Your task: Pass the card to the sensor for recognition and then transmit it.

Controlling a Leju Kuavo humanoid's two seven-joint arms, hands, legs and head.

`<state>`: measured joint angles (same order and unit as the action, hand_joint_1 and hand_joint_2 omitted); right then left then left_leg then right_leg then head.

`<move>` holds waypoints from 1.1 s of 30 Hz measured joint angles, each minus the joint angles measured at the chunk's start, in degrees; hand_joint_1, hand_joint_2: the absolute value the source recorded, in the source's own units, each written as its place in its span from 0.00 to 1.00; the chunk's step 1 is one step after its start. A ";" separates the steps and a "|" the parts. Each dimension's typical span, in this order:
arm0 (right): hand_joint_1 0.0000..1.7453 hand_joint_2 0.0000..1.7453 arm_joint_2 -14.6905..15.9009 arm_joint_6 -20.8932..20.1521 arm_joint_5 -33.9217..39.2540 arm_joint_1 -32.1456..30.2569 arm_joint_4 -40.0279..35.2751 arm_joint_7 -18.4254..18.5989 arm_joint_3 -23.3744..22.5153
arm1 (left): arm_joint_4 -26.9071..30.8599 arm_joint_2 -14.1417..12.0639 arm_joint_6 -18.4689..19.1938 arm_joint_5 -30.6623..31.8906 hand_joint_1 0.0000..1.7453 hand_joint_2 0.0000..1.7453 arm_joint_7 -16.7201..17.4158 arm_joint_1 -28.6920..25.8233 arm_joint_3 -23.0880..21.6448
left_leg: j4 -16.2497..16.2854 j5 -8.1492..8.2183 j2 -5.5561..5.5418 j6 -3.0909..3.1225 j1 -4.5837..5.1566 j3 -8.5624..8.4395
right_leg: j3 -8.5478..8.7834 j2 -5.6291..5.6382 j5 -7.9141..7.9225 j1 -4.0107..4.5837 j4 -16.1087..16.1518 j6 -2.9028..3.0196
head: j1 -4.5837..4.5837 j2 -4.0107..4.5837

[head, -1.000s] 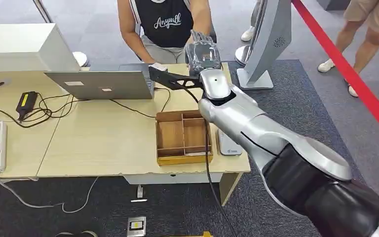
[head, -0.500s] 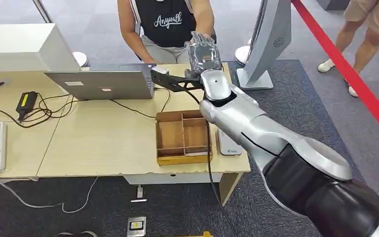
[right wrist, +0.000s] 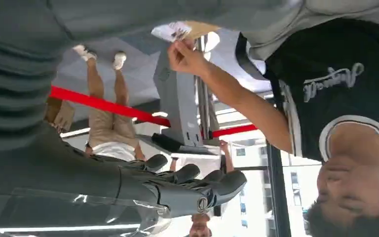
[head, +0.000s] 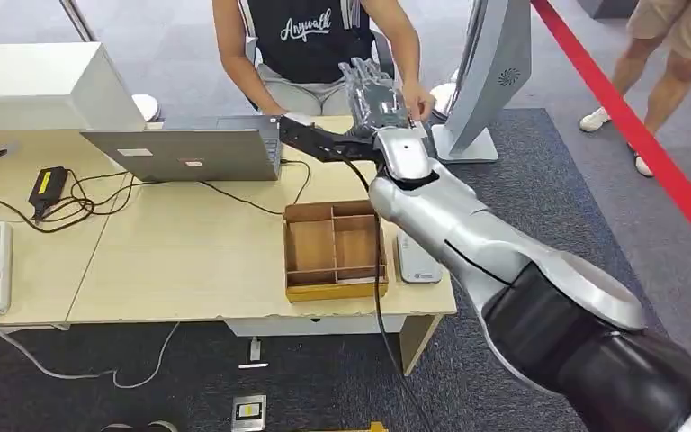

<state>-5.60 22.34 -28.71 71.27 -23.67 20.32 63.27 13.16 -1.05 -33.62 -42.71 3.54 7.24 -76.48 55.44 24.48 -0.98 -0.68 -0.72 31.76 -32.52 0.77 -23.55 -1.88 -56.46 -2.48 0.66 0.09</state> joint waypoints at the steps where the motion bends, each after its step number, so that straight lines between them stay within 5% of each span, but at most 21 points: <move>1: 0.00 0.00 0.00 1.17 2.36 -0.28 -0.33 -2.36 -0.52 | 0.00 0.00 -0.06 -0.22 0.00 0.00 -0.02 0.00 0.00 | 0.00 0.00 0.00 0.00 0.00 0.00 | 0.00 0.00 0.00 0.00 0.00 0.00 | 0.00 -0.02; 5: 0.00 0.00 -0.15 3.89 9.48 -1.55 -2.16 -9.15 -3.34 | 0.00 -0.02 -0.24 -1.01 0.00 0.00 -0.07 -0.02 0.00 | 0.00 0.00 0.00 0.00 0.00 -0.01 | 0.00 0.00 0.00 0.00 0.00 0.00 | 0.00 -0.02; 11: 0.00 0.00 0.26 1.52 23.13 -4.76 -6.91 -16.11 -7.39 | 0.00 -0.09 -0.37 -2.19 0.00 0.00 -0.20 -0.07 0.09 | 0.00 0.00 0.01 0.00 0.00 -0.07 | 0.03 0.01 -0.01 0.00 0.01 0.00 | 0.00 -0.02; 12: 0.00 1.00 0.87 0.20 28.04 -6.21 -9.11 -17.52 -8.15 | 0.00 -0.11 -0.37 -2.38 0.00 0.00 -0.46 -0.11 0.11 | 0.00 0.00 0.01 0.00 -0.01 -0.08 | 0.04 0.00 -0.01 0.00 0.02 0.01 | 0.00 -0.02; 19: 0.00 1.00 7.44 -3.50 42.16 -18.33 -26.81 -20.63 -11.65 | 0.00 -0.13 -1.25 -3.04 0.00 0.00 -1.33 -0.25 0.17 | 0.00 0.04 0.00 0.01 0.00 -0.13 | 0.10 0.01 -0.01 0.00 0.12 0.00 | 0.00 -0.02; 33: 0.00 1.00 17.99 -4.55 42.29 -35.63 -52.21 -21.02 -15.69 | 0.02 -0.09 -1.38 -4.28 0.00 0.00 -0.98 -0.38 0.61 | 0.00 0.11 0.10 -0.03 -0.02 -0.14 | 0.08 0.08 -0.03 0.02 0.16 0.02 | 0.00 -0.02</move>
<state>12.39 17.79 13.58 35.64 -75.88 -0.70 47.58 13.18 -1.14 -34.99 -46.99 2.56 6.86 -75.87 55.44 24.59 -0.88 -0.72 -0.74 31.62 -32.44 0.85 -23.57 -1.87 -56.30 -2.46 0.66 0.07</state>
